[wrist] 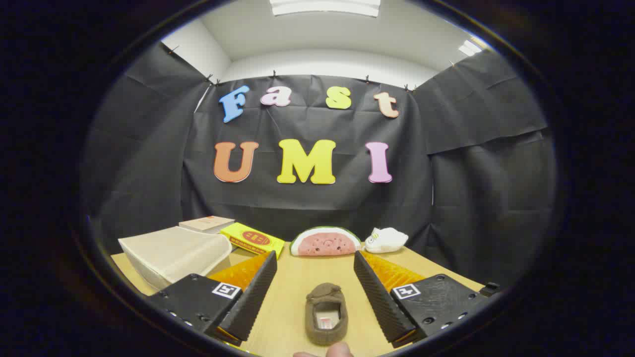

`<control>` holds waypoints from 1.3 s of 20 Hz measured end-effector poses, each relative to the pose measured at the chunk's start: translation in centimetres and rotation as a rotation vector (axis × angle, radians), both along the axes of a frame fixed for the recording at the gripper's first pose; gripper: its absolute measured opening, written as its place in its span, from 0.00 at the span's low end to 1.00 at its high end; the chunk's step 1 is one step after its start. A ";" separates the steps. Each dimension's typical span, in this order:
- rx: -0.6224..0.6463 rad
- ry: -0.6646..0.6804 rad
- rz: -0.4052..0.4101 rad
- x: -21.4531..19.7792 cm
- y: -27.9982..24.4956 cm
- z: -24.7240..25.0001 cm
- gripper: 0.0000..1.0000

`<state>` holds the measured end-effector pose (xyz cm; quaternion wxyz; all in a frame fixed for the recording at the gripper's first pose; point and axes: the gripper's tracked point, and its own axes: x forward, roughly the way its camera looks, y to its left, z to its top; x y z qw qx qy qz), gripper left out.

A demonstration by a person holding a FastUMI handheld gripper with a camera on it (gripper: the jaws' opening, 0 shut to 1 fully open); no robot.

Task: Open the storage box then place both shoes into the box .Put the left shoe in first, then the right shoe, with the right side of both shoes facing outward in a uniform manner.

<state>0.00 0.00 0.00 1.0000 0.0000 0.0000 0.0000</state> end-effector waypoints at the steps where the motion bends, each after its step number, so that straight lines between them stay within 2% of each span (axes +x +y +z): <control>1: 0.006 0.005 0.005 0.1 0.2 -0.2 0.95; 8: 0.050 0.040 0.003 0.6 -0.1 -1.4 0.95; 13: 0.023 0.015 0.003 0.2 0.1 -0.8 0.95; 21: -0.007 0.013 0.097 0.2 3.8 -0.7 0.95; 26: 0.013 0.023 0.114 0.6 4.6 -0.9 0.95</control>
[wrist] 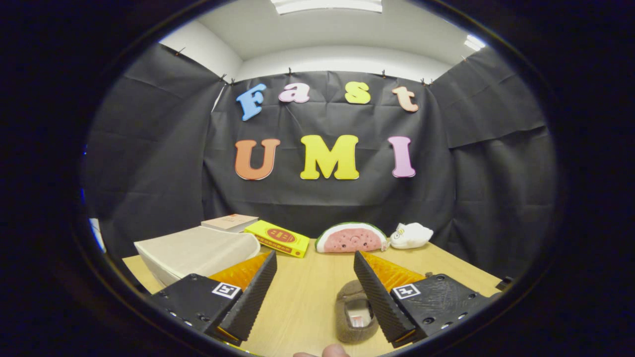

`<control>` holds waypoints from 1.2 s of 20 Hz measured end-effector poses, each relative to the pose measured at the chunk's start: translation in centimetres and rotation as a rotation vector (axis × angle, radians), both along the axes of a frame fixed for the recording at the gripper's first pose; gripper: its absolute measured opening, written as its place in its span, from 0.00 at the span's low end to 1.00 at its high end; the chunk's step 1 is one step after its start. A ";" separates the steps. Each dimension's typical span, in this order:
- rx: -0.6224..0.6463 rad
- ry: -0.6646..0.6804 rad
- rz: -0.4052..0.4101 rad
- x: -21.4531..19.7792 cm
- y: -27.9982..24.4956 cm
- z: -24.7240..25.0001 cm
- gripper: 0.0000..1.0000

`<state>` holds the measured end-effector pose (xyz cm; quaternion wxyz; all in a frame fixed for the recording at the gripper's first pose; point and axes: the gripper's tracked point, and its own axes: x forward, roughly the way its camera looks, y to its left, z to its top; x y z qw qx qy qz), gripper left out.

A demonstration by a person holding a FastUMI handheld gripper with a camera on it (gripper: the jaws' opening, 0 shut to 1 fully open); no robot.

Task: Open the storage box then place both shoes into the box .Put the left shoe in first, then the right shoe, with the right side of both shoes facing outward in a uniform manner.

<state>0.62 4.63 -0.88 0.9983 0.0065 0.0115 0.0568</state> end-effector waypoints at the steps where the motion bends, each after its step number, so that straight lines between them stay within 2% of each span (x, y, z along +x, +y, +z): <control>1: 0.005 0.003 0.005 0.0 0.2 -0.1 0.95; 12: 0.084 0.031 0.073 0.3 2.8 -0.6 0.95; 24: 0.189 0.149 0.252 2.2 10.9 -3.7 0.95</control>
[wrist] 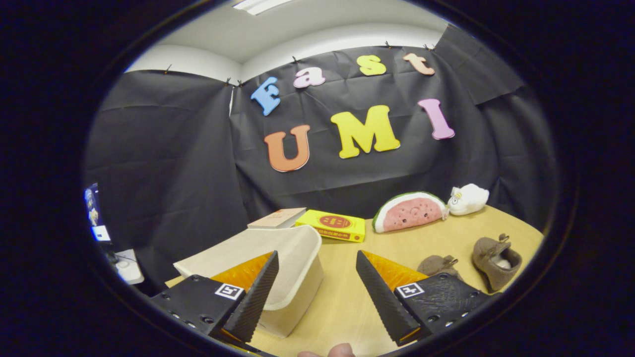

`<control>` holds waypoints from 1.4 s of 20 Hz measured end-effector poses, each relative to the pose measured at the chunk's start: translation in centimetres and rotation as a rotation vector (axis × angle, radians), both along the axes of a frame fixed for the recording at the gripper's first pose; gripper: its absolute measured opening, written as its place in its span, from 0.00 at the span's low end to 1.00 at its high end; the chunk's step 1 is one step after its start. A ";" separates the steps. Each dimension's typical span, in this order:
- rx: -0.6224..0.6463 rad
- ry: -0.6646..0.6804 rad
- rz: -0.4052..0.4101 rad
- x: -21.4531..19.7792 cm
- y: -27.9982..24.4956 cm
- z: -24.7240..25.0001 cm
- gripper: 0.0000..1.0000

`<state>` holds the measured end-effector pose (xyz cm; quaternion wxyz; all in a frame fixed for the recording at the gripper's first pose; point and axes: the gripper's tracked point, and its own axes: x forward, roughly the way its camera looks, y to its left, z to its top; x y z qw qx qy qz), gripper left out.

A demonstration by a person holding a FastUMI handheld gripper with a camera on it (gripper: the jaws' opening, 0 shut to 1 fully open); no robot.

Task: Open the storage box then place both shoes into the box .Put the left shoe in first, then the right shoe, with the right side of both shoes facing outward in a uniform manner.

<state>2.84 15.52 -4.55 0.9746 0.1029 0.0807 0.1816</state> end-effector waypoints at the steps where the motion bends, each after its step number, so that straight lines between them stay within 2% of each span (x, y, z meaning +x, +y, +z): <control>1: 0.013 0.016 0.014 0.4 0.6 -0.3 0.96; 7: 0.088 0.127 0.094 2.3 3.5 -2.3 0.95; 12: 0.219 0.236 0.151 2.9 5.2 -3.6 0.96; 21: 0.492 0.477 0.267 1.2 8.2 -4.5 0.96; 23: 0.518 0.495 0.277 1.2 8.4 -4.2 0.94; 24: 0.513 0.486 0.263 1.3 8.0 -3.8 0.92; 26: 0.526 0.463 0.243 1.7 7.2 -2.8 0.75; 28: 0.516 0.440 0.212 2.2 6.0 -1.7 0.65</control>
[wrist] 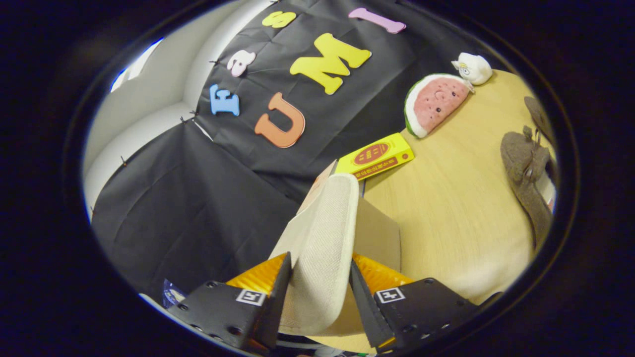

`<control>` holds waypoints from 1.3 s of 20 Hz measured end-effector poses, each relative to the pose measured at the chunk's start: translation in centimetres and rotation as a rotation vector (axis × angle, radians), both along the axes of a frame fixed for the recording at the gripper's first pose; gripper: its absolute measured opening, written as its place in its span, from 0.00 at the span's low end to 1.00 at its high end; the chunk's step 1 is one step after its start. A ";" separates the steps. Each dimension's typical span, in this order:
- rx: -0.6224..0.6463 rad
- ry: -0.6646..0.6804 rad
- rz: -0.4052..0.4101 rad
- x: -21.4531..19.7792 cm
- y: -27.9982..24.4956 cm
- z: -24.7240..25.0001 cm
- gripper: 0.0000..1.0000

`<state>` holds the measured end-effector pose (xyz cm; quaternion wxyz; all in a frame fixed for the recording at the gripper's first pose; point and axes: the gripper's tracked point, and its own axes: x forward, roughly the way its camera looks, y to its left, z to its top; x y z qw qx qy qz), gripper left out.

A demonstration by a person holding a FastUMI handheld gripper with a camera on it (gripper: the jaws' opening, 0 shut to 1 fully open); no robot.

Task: Open the storage box then place both shoes into the box .Put the left shoe in first, then the right shoe, with the right side of both shoes facing outward in a uniform manner.

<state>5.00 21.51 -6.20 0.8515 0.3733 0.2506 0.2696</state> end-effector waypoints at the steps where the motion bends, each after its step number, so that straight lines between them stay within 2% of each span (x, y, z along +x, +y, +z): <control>1: 0.011 -0.005 -0.029 0.3 -0.6 0.6 0.48; 3: -0.017 -0.019 -0.010 -0.1 -0.4 1.6 0.13; 7: -0.081 -0.084 -0.010 -0.2 0.3 3.8 0.03; 14: -0.133 -0.192 0.033 -0.9 3.8 11.2 0.03; 20: -0.180 -0.281 0.113 -1.5 10.7 16.8 0.03; 26: -0.261 -0.320 0.181 -2.9 17.9 19.1 0.03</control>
